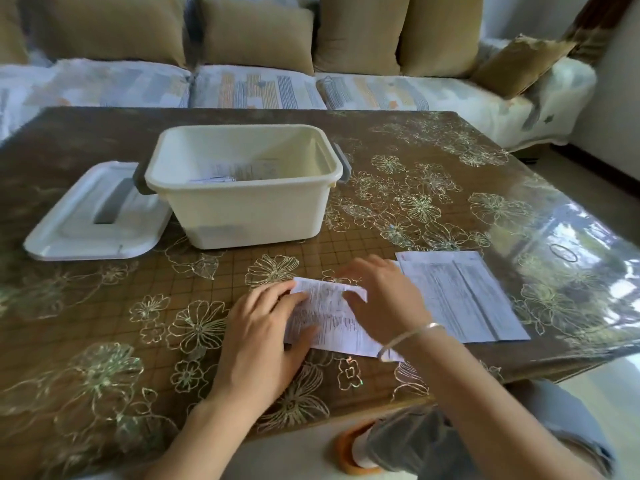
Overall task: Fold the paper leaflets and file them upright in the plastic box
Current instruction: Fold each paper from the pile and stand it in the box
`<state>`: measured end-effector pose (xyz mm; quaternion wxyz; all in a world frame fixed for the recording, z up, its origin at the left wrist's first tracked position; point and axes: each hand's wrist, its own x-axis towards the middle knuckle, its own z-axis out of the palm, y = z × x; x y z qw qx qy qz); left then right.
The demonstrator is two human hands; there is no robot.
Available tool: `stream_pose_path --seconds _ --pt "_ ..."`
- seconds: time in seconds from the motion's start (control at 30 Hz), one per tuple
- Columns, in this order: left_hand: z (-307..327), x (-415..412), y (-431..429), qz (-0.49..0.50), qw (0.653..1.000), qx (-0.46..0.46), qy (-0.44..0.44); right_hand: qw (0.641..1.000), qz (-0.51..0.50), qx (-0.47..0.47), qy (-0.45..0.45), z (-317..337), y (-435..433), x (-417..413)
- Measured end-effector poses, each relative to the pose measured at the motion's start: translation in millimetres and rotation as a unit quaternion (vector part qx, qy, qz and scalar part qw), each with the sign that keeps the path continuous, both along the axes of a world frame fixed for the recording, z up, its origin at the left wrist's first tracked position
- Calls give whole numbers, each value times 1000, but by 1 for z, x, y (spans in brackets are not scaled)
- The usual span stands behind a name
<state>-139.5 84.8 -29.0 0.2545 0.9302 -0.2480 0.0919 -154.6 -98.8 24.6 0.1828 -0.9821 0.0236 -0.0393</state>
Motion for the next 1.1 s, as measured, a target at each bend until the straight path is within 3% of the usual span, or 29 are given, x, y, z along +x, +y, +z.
stream_pose_path --seconds 0.17,0.47,0.57,0.63,0.73,0.8,0.9,0.97,1.03,1.1 --pt "-1 2 0 -1 1000 -10 1 988 29 0 151 10 -9 31" --pt "1 0 1 -12 1000 -29 -1 958 49 -132 248 26 4 62" --pt "3 -1 2 -8 997 -70 21 970 39 -142 196 29 0 62" --pt "7 2 4 16 981 -172 85 983 24 -105 149 35 -4 56" --pt "22 11 6 73 917 -338 197 993 26 79 81 44 -9 42" --pt "33 16 6 76 892 -385 222 971 31 235 15 48 -9 30" --pt "49 17 8 30 907 -388 160 910 39 409 -54 39 -9 13" --pt "57 13 11 4 941 -333 52 880 52 464 -86 26 -7 2" --pt "60 8 16 -29 959 -275 -55 882 68 450 -123 11 -7 -9" --pt "54 2 22 -53 965 -242 -88 917 84 353 -164 -5 -11 -19"
